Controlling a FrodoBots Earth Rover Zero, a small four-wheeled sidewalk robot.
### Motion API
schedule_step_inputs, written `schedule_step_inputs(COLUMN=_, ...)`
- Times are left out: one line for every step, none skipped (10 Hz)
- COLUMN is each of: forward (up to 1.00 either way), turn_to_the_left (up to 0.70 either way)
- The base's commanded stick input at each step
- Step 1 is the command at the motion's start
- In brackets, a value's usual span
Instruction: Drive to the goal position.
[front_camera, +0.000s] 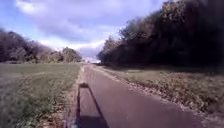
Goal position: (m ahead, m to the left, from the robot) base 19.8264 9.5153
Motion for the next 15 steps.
schedule_step_inputs(forward=0.85, turn_to_the_left=0.0)
schedule_step_inputs(forward=0.85, turn_to_the_left=0.0)
schedule_step_inputs(forward=0.85, turn_to_the_left=0.0)
schedule_step_inputs(forward=0.85, turn_to_the_left=0.06)
schedule_step_inputs(forward=0.85, turn_to_the_left=0.26)
schedule_step_inputs(forward=0.85, turn_to_the_left=0.34)
schedule_step_inputs(forward=0.85, turn_to_the_left=0.34)
schedule_step_inputs(forward=0.85, turn_to_the_left=0.34)
schedule_step_inputs(forward=0.85, turn_to_the_left=0.34)
schedule_step_inputs(forward=0.85, turn_to_the_left=0.34)
schedule_step_inputs(forward=0.85, turn_to_the_left=0.16)
schedule_step_inputs(forward=0.85, turn_to_the_left=0.0)
schedule_step_inputs(forward=0.85, turn_to_the_left=0.0)
schedule_step_inputs(forward=0.85, turn_to_the_left=0.0)
schedule_step_inputs(forward=0.85, turn_to_the_left=0.0)
